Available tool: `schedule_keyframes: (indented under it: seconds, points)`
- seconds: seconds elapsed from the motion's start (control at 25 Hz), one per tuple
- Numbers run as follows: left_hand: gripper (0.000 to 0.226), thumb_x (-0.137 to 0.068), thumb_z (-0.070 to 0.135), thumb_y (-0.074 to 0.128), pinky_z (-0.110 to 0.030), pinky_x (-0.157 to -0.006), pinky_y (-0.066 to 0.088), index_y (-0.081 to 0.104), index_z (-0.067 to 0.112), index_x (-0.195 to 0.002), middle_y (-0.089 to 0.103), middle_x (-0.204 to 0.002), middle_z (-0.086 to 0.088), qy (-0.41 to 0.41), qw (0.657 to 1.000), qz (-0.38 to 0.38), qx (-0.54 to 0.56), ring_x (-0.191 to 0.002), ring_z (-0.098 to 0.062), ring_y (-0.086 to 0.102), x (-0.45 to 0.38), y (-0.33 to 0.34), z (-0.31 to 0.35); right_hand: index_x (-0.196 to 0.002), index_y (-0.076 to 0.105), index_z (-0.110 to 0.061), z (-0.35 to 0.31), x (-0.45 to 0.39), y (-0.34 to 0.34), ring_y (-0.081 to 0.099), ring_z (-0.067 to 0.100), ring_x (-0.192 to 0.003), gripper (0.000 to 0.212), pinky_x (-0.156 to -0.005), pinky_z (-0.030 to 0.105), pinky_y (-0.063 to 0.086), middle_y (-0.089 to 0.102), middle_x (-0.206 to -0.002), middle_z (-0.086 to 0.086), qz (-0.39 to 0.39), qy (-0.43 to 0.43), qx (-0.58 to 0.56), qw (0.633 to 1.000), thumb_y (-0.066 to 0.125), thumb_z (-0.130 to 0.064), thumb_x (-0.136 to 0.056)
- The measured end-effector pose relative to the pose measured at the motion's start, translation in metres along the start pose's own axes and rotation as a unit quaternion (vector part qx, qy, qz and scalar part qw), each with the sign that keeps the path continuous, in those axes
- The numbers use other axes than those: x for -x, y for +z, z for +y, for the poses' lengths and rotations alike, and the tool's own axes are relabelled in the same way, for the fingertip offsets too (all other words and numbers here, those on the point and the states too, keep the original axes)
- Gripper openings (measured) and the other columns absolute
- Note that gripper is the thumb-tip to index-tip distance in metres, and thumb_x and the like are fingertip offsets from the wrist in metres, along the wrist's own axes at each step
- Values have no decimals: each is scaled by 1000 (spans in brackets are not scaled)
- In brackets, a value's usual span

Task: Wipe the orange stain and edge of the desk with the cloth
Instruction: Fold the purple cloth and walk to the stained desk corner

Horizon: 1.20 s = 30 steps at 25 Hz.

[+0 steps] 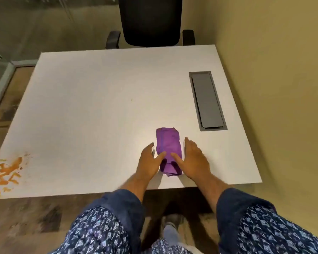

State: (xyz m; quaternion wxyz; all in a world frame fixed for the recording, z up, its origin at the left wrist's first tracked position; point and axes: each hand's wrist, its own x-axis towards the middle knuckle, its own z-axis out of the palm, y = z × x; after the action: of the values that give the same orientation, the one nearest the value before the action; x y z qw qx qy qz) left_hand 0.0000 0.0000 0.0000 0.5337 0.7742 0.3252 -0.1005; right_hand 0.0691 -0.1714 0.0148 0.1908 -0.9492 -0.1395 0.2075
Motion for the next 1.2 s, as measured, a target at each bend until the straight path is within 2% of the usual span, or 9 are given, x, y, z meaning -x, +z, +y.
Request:
schedule_keyframes:
  seconds: [0.12, 0.24, 0.4, 0.52, 0.6, 0.76, 0.92, 1.04, 1.2]
  points:
    - [70, -101, 49, 68, -44, -115, 52, 39, 24, -160, 55, -157, -3, -20, 999, -2, 48, -139, -29, 60, -22, 24, 11, -170, 16, -25, 9, -23, 10, 47, 32, -151, 85, -116, 47, 46, 39, -171, 8, -53, 48, -85, 994, 46, -69, -103]
    - [57, -103, 44, 67, -32, -100, 55, 43, 29, -153, 60, -149, 0, -29, 995, -23, 89, -114, -14, 65, -33, 44, 24, -170, 21, -21, 18, -38, 14, 46, 32, -152, 70, -120, 45, 41, 39, -170, 10, -53, 79, -156, 983, 46, -51, -111]
    - [61, -105, 31, 67, -21, -90, 51, 41, 21, -159, 62, -138, 2, -26, 991, -48, 124, -124, -22, 65, -46, 65, 41, -158, 42, -16, 30, -54, 8, 62, 33, -133, 49, -110, 39, 49, 60, -150, 14, -6, 53, -217, 975, 51, -30, -112]
    - [65, -105, 24, 64, -27, -93, 53, 34, 18, -162, 60, -147, -7, -60, 989, -37, 127, -120, -23, 63, -50, 74, 48, -161, 37, -11, 38, -59, 5, 63, 34, -130, 59, -106, 40, 53, 59, -151, 15, -1, 101, -258, 961, 60, -20, -108]
    - [68, -105, 25, 64, -32, -95, 56, 32, 16, -164, 60, -150, -11, -97, 983, -45, 153, -117, -24, 65, -52, 77, 51, -156, 45, -13, 45, -59, 5, 66, 31, -121, 58, -104, 43, 57, 64, -143, 12, -15, 135, -318, 938, 67, -15, -102]
    - [35, -102, 35, 71, -41, -92, 65, 67, 16, -131, 77, -124, -12, -124, 964, -57, 229, -109, -32, 75, -45, 77, 55, -120, 68, -15, 50, -50, 1, 74, 36, -108, 33, -82, 37, 65, 76, -111, 10, -62, 165, -444, 879, 69, 0, -91]
    - [33, -106, 43, 63, -26, -73, 64, 72, 16, -125, 80, -112, -6, -83, 965, -53, 244, -100, -23, 78, -23, 57, 66, -121, 68, -18, 43, -35, -16, 73, 37, -111, 35, -85, 42, 66, 76, -115, 11, -56, 129, -530, 836, 75, -15, -87]
    - [41, -108, 52, 55, -27, -77, 63, 73, 19, -124, 81, -112, -3, -34, 973, -61, 221, -100, -22, 78, -2, 41, 79, -140, 61, -23, 30, -23, -31, 75, 33, -116, 58, -92, 50, 65, 75, -128, 10, -74, 80, -617, 779, 79, -43, -88]
    - [44, -110, 53, 48, -31, -85, 61, 75, 18, -118, 79, -111, -2, 20, 983, -43, 176, -100, -20, 76, 21, 16, 97, -142, 64, -22, 11, -15, -53, 75, 32, -119, 44, -98, 49, 63, 75, -133, 12, -96, 11, -666, 740, 69, -41, -102]
